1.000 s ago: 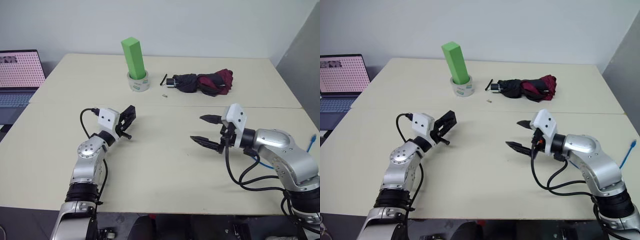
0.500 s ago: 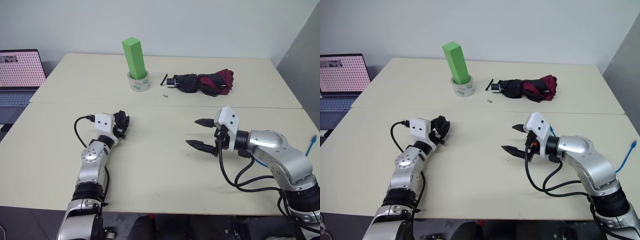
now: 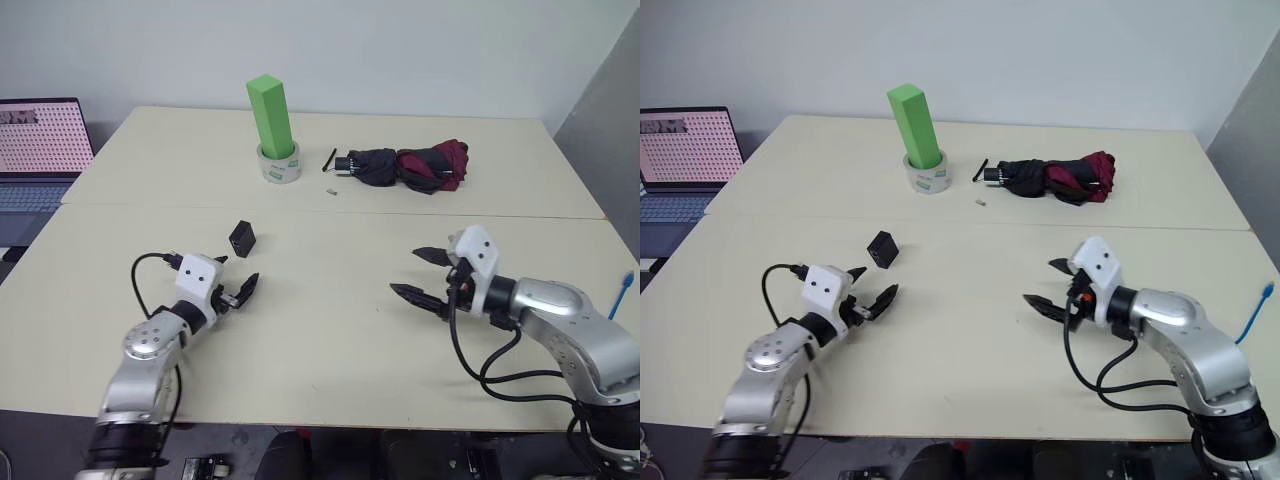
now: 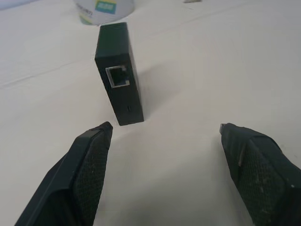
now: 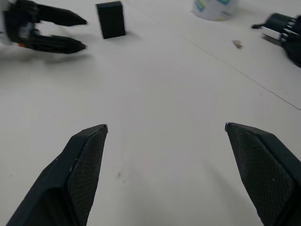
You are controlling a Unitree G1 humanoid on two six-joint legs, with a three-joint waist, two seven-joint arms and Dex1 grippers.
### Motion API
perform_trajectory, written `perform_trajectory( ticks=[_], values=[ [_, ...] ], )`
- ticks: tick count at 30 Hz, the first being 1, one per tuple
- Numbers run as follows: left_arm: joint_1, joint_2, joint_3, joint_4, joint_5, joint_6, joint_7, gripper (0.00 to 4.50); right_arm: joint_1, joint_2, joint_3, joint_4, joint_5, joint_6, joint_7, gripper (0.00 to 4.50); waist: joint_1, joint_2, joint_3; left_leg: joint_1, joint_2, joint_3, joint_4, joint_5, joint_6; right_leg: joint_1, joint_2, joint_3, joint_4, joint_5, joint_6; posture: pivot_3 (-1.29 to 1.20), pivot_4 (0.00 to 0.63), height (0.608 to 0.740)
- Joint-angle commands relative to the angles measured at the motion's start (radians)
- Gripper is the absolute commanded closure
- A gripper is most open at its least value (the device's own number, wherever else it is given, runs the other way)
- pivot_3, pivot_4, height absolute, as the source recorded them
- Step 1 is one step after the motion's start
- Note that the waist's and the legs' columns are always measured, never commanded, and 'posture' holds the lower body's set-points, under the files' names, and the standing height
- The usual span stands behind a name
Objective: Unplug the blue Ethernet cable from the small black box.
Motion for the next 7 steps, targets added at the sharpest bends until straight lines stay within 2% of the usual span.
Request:
perform_trajectory(
  ticks=[1,7],
  values=[
    [0.020,0.087,0.072,-0.150,-0.098,0.114,-0.088,0.61,0.037,-0.029,-0.145,0.009,0.023,-0.034,-0.006,0.25,-0.001,0.000,0.000,0.000,0.000,0.000,0.000,0.000,0.000,0.000,0.000,0.000,0.000,0.000,0.000,0.00,0.150,0.740],
    [-0.001,0.136,0.111,-0.167,-0.159,0.164,-0.151,0.61,0.071,-0.054,-0.196,0.064,-0.003,-0.064,0.003,0.25,-0.002,0.001,0.000,0.002,0.000,0.001,0.000,-0.001,0.003,0.001,0.001,0.001,0.000,0.000,0.000,0.00,0.150,0.740]
  ],
)
